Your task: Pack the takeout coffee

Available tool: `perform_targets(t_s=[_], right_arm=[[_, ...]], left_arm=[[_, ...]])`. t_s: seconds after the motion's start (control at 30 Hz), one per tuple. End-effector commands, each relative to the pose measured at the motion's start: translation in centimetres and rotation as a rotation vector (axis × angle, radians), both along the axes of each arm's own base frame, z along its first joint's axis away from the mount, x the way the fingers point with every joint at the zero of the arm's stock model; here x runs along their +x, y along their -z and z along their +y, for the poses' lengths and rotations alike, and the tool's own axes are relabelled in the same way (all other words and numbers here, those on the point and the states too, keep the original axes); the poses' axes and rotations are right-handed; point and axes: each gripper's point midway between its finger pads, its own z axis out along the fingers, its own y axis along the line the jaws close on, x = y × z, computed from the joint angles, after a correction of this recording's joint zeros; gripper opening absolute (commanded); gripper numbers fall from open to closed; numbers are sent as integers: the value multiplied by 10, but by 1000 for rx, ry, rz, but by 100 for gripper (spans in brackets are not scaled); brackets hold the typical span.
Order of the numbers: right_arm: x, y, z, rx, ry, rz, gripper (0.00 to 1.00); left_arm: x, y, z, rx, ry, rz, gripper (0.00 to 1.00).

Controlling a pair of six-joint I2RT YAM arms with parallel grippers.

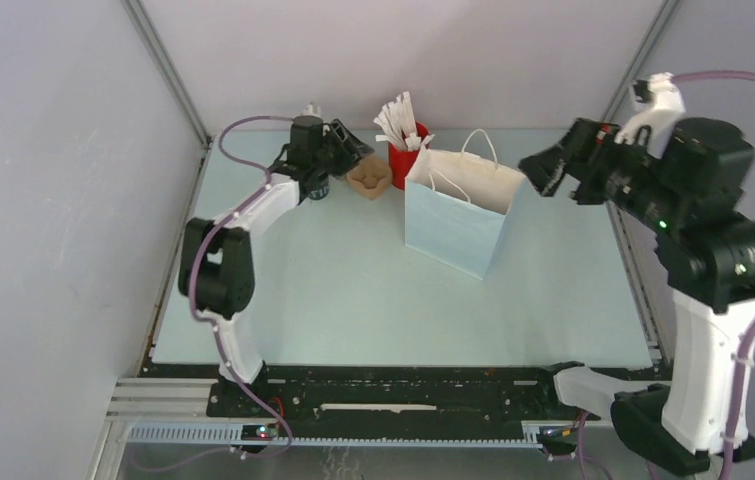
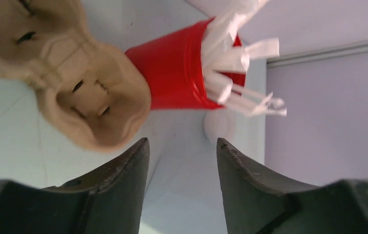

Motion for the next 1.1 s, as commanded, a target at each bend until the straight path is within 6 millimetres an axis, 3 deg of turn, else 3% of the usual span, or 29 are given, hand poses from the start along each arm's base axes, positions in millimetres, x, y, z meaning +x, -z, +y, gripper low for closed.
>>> perform_targets(t_s=[0.0, 0.17, 0.3, 0.47, 0.7, 1.07], right_arm=[[-9, 8, -8, -14, -9, 13, 100], [-7, 13, -13, -24, 7, 32, 100], [-3, 5, -20, -50, 27, 15, 100], [2, -2, -23, -59, 35, 4, 100], [7, 0, -19, -53, 16, 6, 100], [8, 4, -17, -65, -6, 12, 100]], left_arm=[[49, -78, -17, -210, -27, -263, 56], [57, -70, -28, -290, -5, -315, 55], [56, -72, -40, -312, 41, -356, 60], [64, -62, -46, -318, 38, -325, 46], [67, -44, -45, -258, -14, -288, 56], [65, -44, -23, -169, -65, -291, 66]])
